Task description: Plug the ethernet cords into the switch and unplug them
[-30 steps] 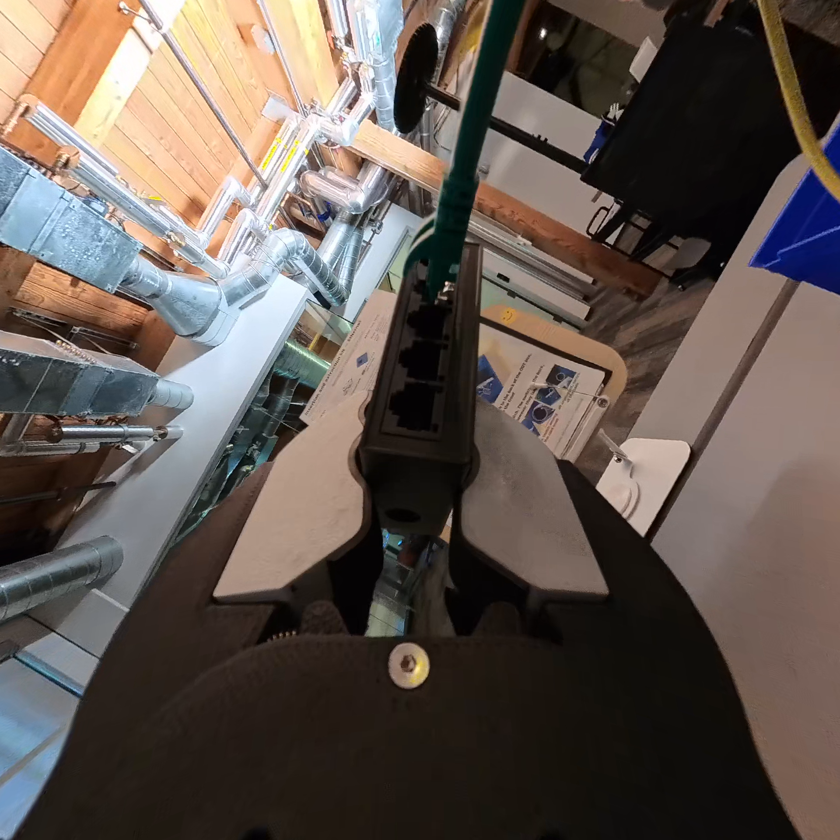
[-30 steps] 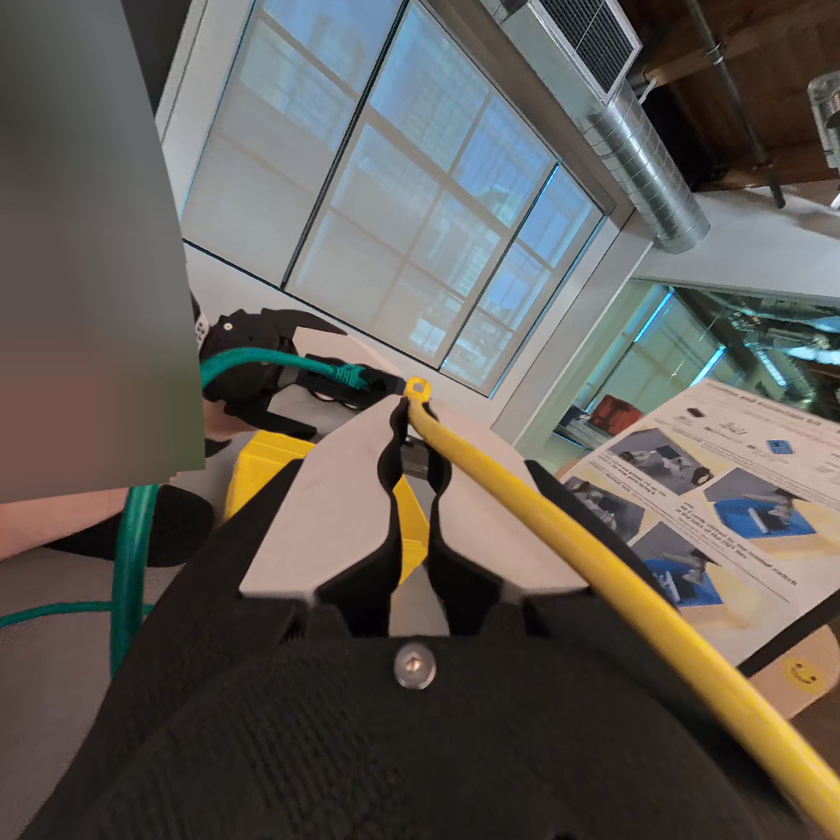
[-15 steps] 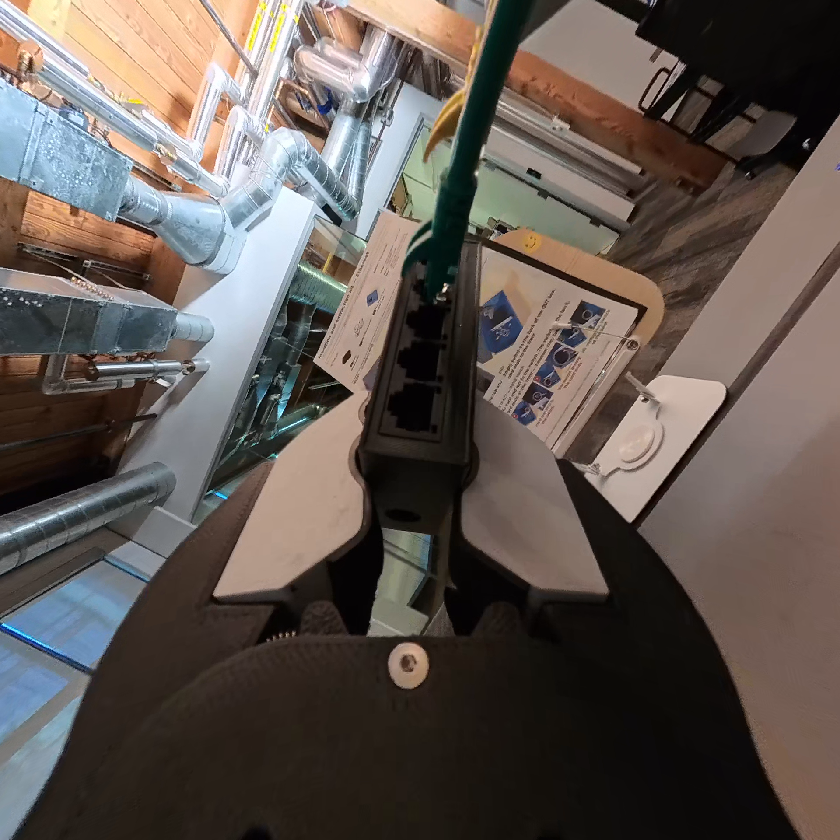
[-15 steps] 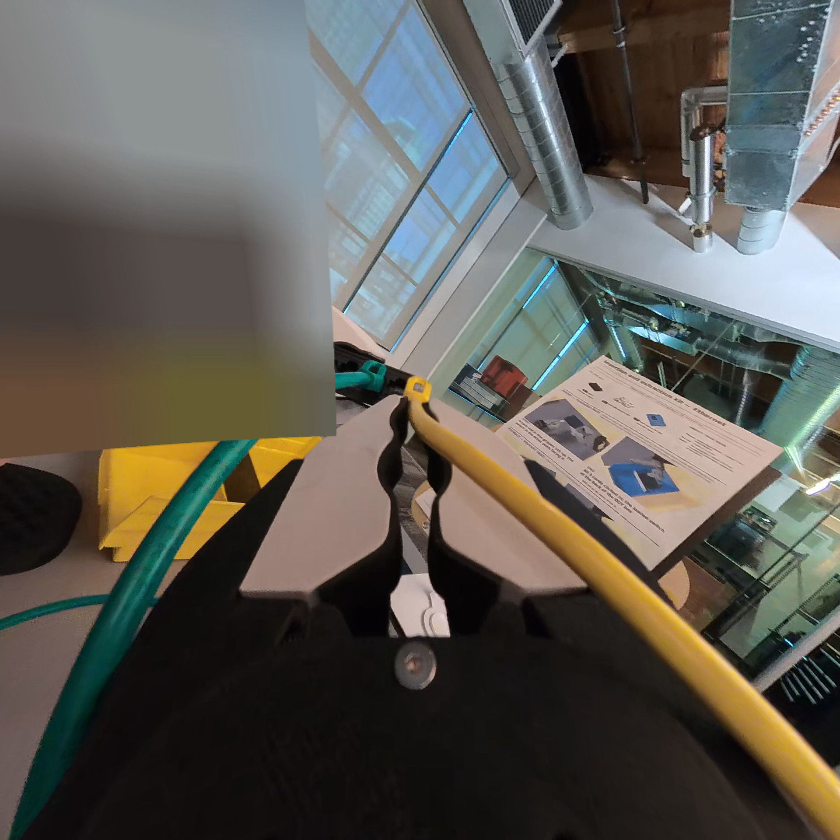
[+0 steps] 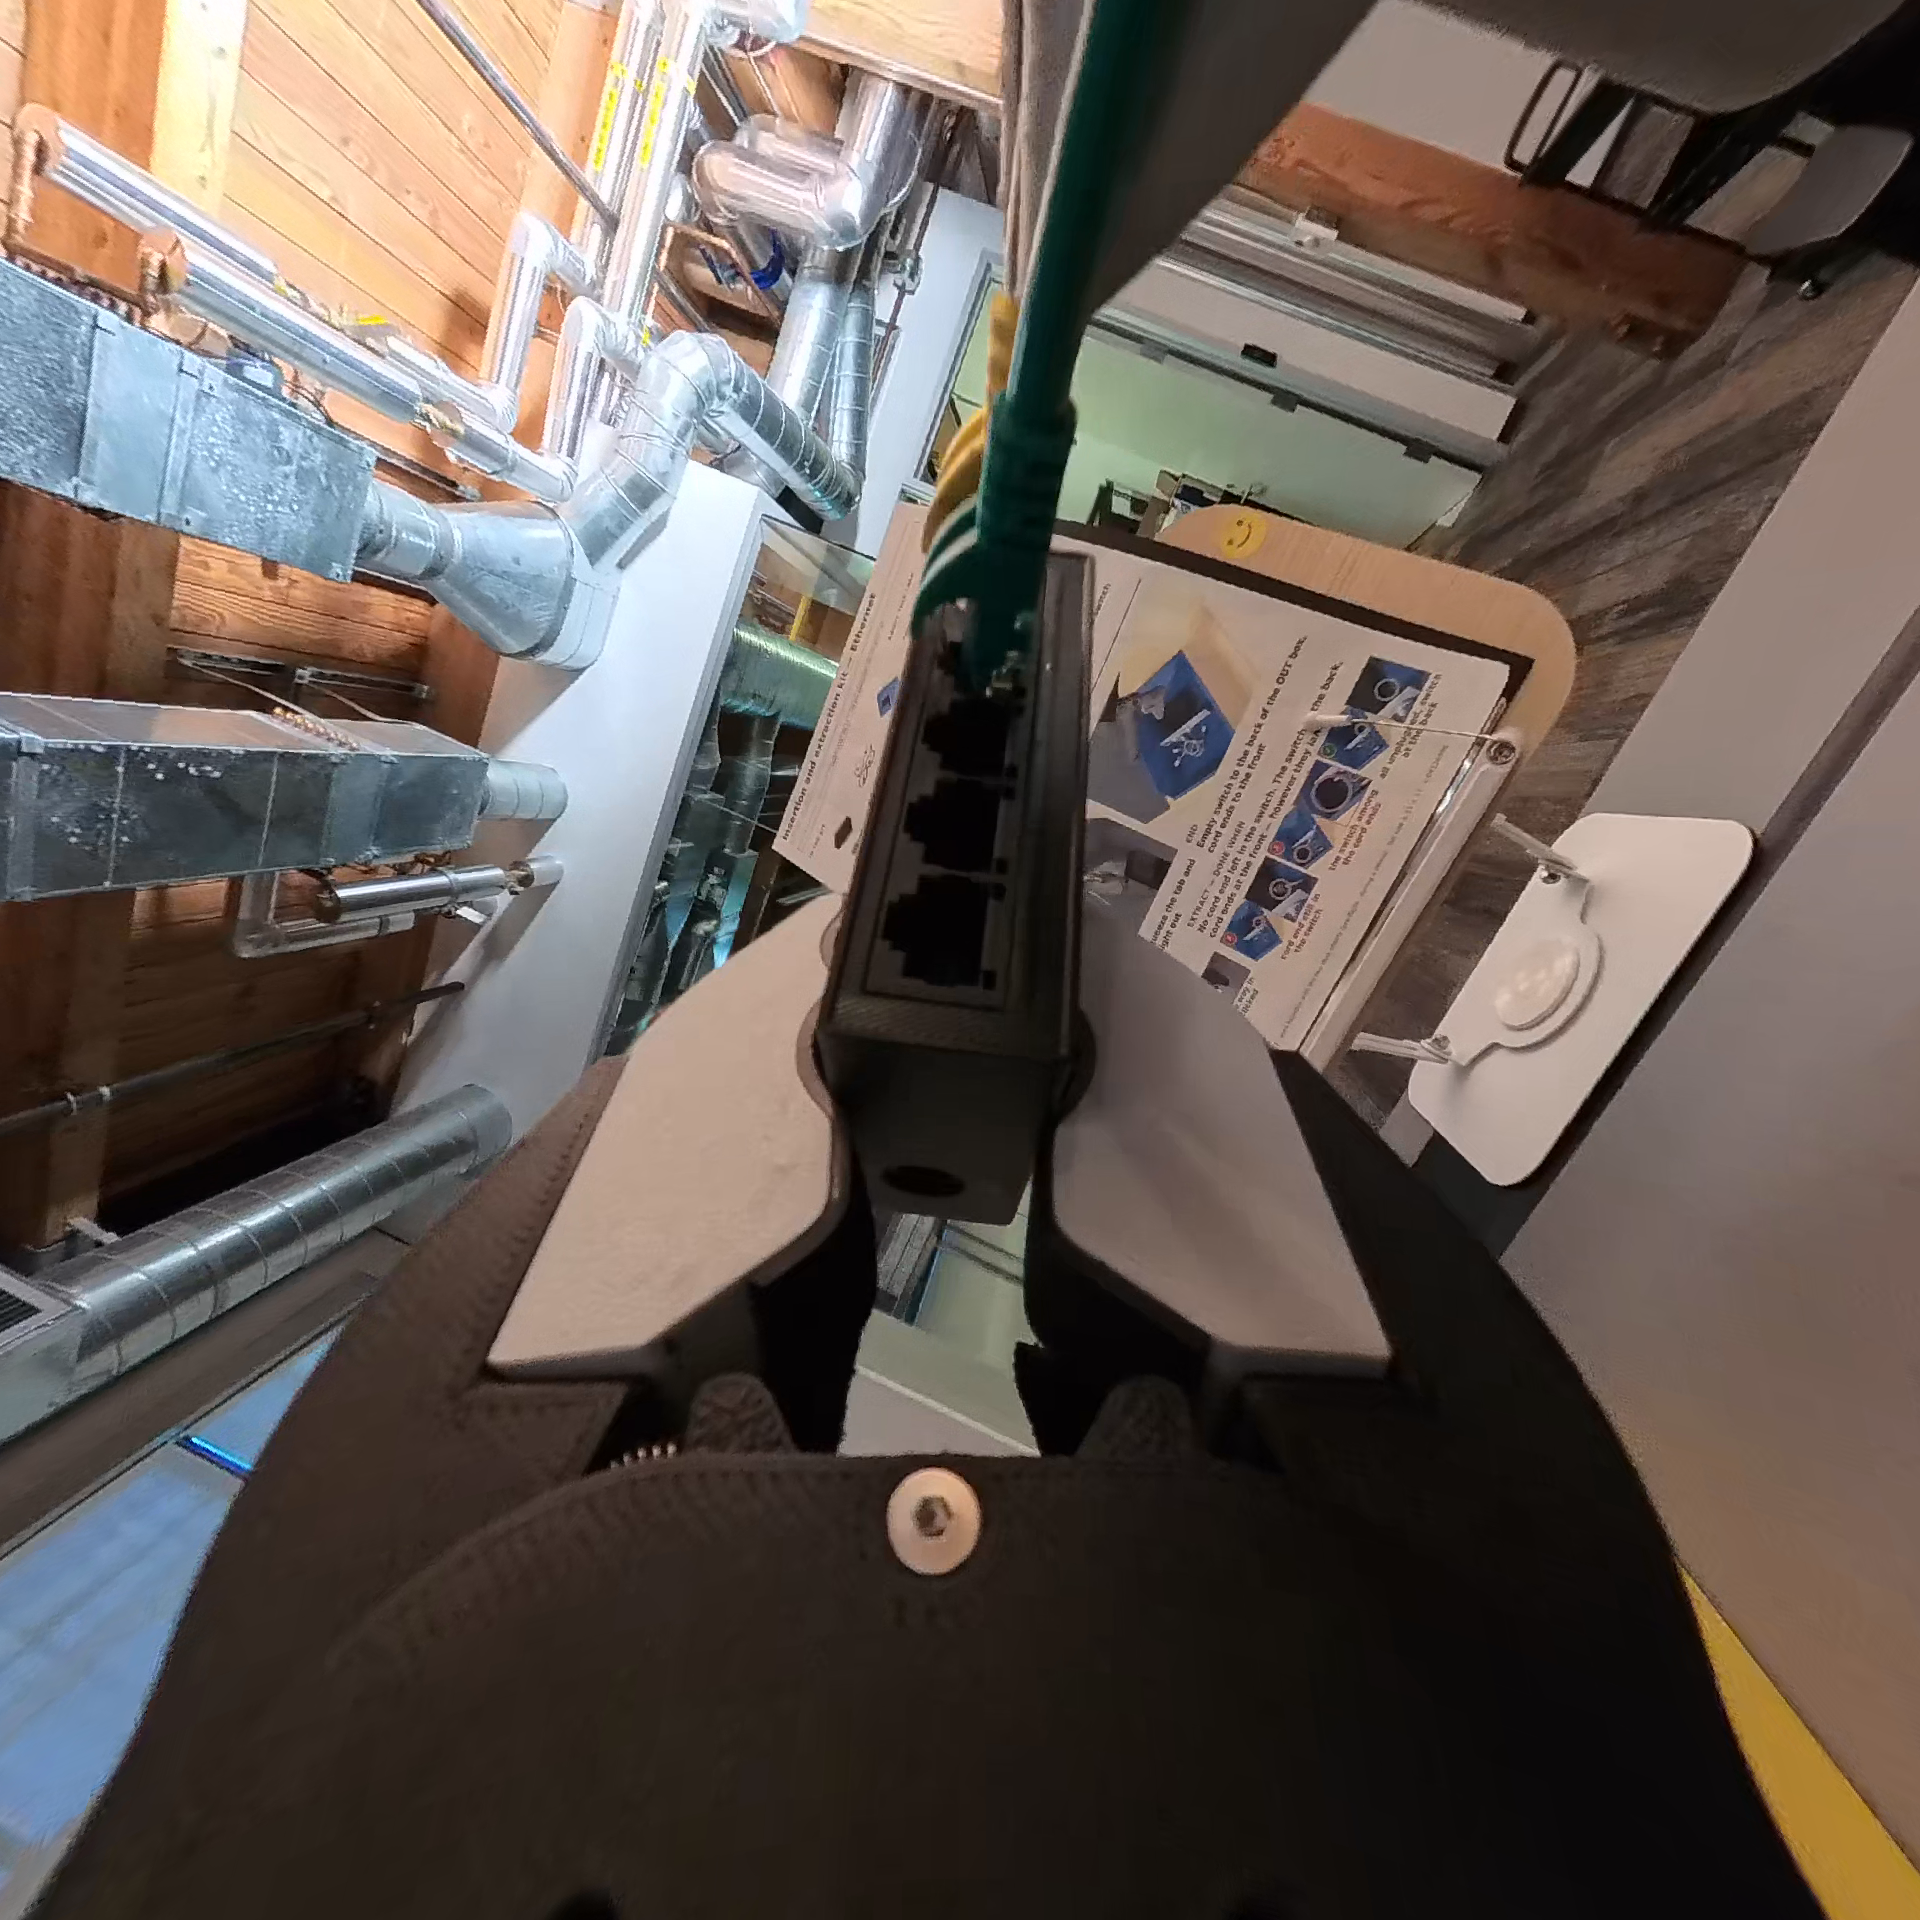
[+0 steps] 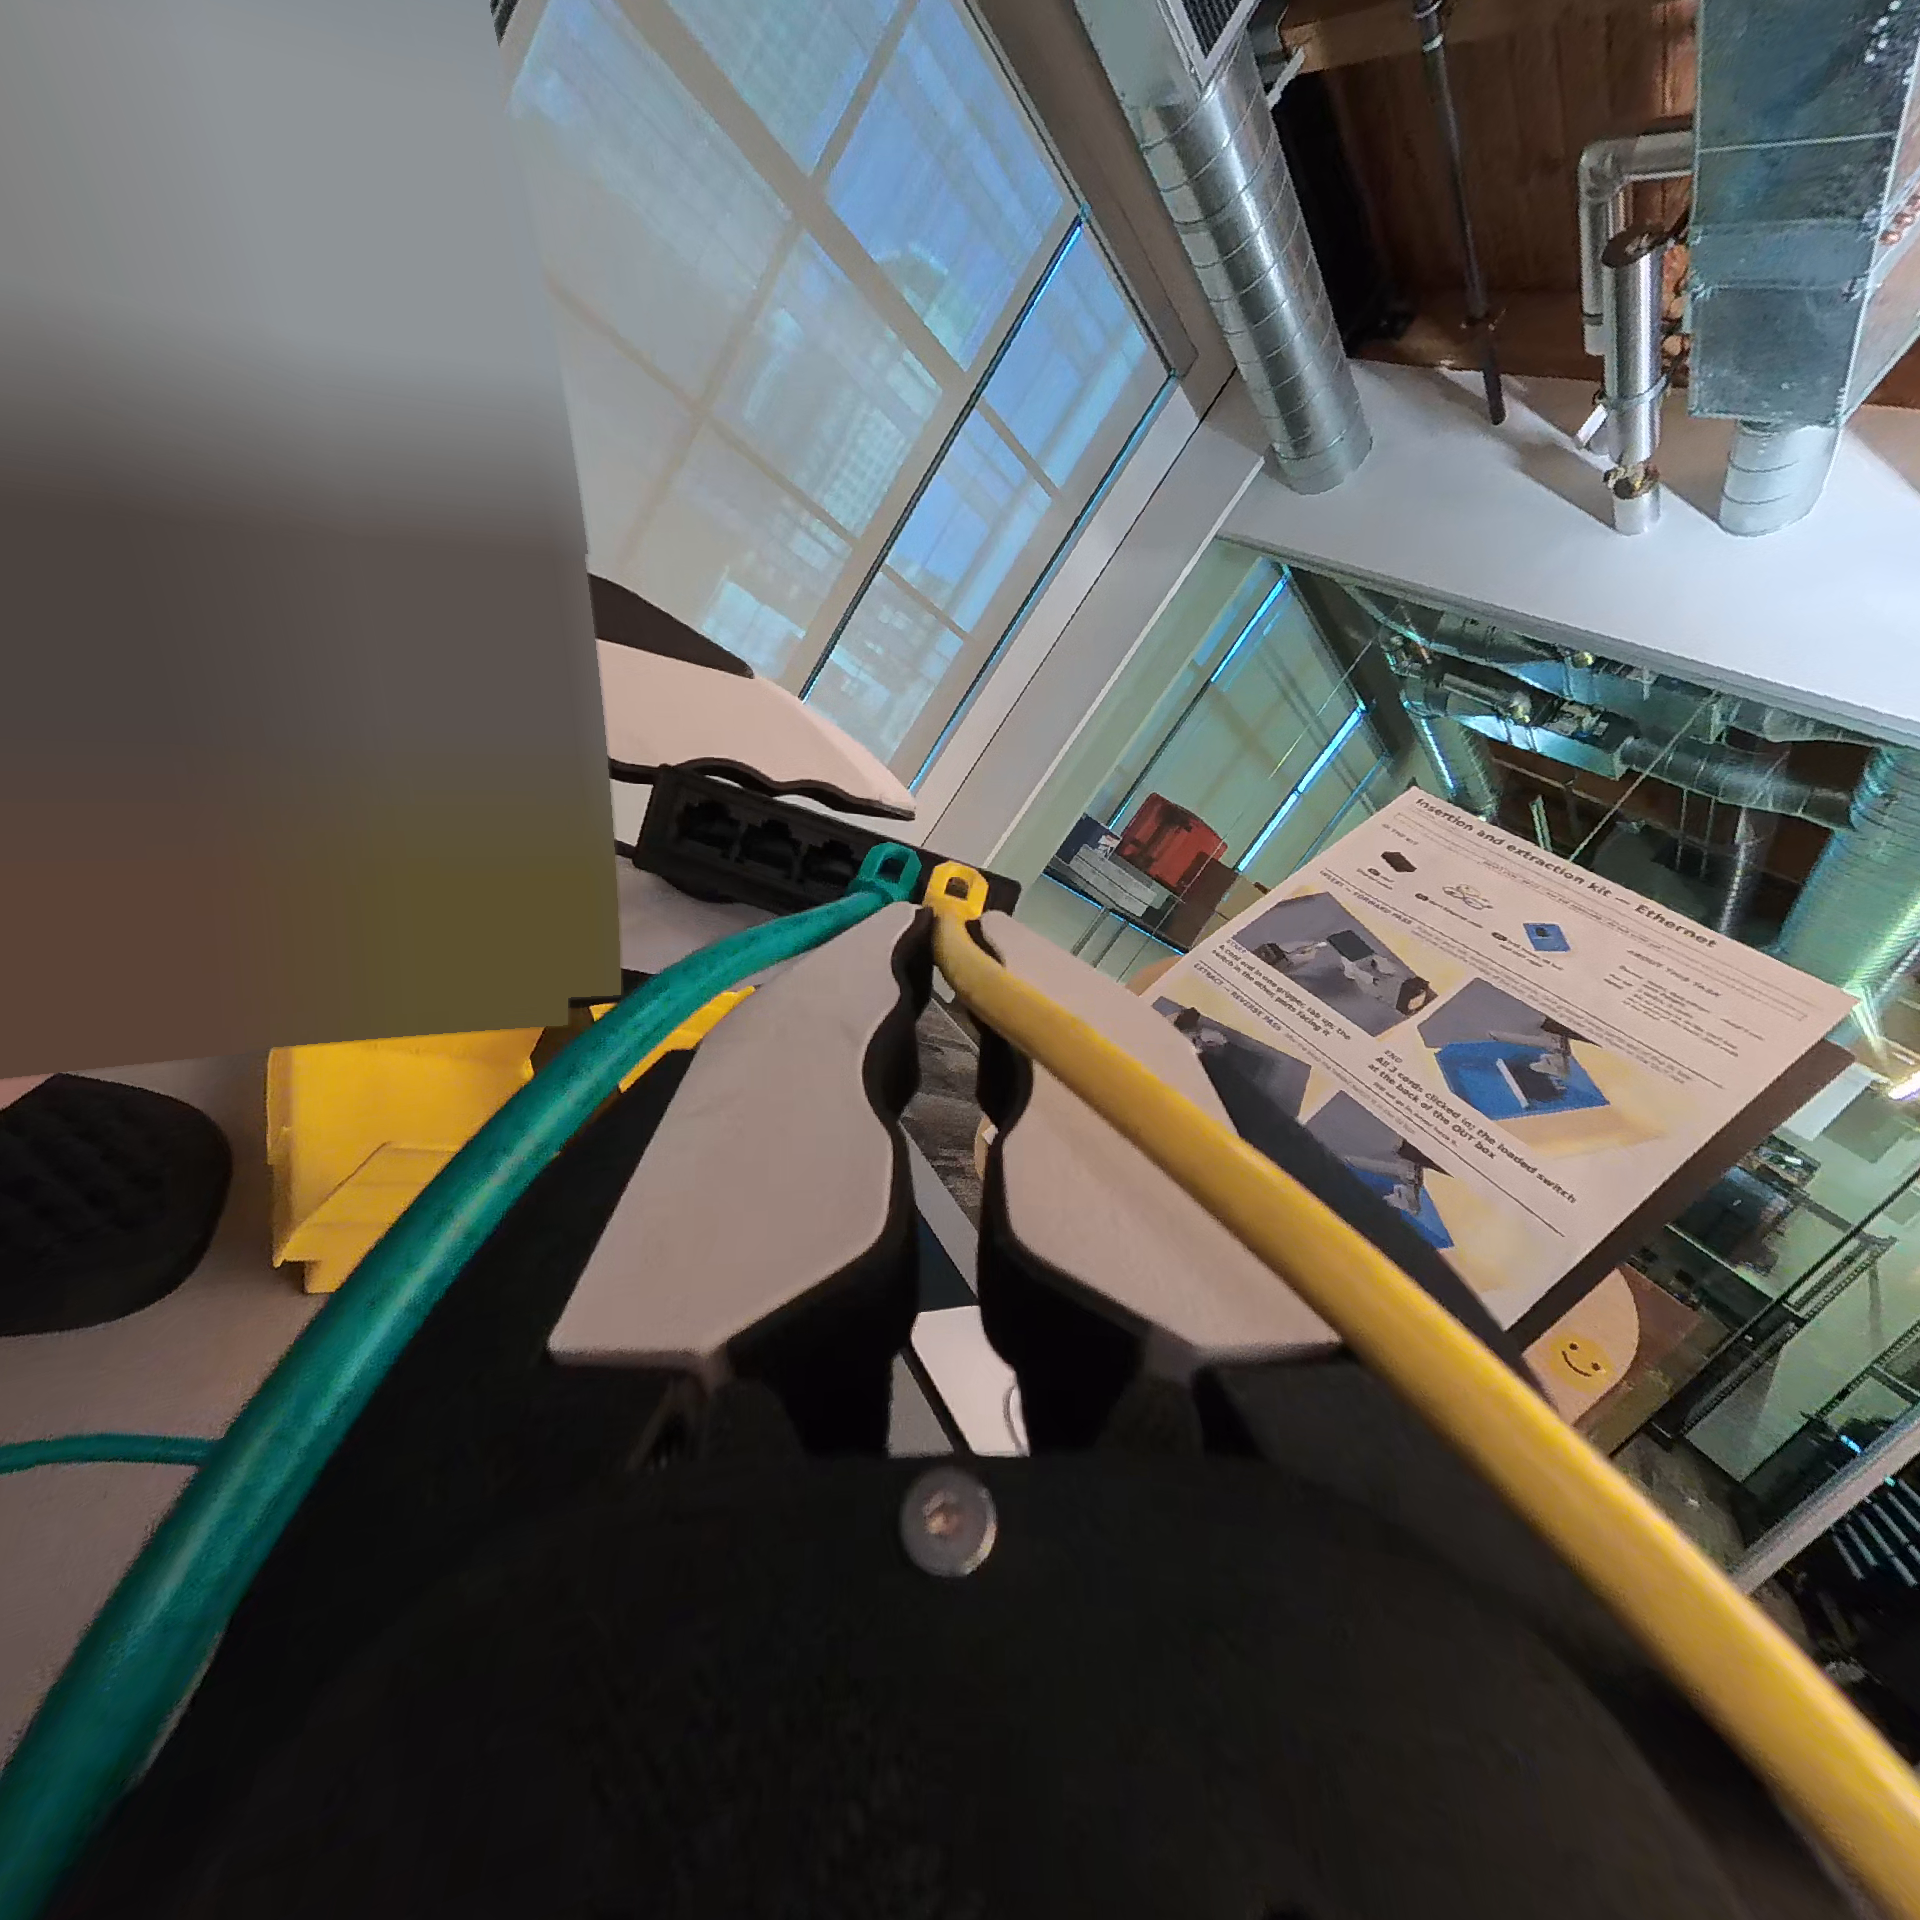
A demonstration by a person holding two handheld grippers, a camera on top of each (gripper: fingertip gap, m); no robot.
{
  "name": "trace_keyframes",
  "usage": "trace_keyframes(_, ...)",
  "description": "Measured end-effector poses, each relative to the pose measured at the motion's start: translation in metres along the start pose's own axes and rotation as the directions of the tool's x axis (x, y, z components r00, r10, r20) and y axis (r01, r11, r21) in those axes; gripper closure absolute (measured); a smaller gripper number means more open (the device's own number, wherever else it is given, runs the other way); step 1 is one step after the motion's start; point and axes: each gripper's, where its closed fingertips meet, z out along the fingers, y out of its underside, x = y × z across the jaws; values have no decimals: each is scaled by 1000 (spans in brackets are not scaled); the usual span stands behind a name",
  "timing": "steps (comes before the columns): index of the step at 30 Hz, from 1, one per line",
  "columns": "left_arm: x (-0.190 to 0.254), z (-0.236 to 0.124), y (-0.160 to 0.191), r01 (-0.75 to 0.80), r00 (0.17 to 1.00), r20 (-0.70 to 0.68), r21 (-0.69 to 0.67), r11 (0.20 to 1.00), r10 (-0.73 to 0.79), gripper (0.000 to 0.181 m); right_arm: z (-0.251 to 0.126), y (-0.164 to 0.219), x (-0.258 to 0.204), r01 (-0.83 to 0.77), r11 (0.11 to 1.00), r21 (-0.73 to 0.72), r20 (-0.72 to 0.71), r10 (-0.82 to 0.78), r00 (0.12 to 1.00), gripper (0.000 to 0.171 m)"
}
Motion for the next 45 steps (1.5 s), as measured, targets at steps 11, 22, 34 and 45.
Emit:
trace_keyframes(11,-7,-5,-14,92,995,22,64,994,-93,150,-9,-16,-2,103,991,88,-38,-100,994,166)
trace_keyframes(22,-20,-21,-33,228,973,4,168,959,-232,142,-20,-38,-14,274,943,191,-144,-249,958,165)
trace_keyframes(34,-22,-39,-59,416,907,-170,241,877,-384,106,-32,-54,-20,412,879,241,-248,-355,901,165)
trace_keyframes(45,-48,-56,-58,931,348,-615,138,337,-708,82,-39,-61,-21,460,849,260,-291,-385,876,166)
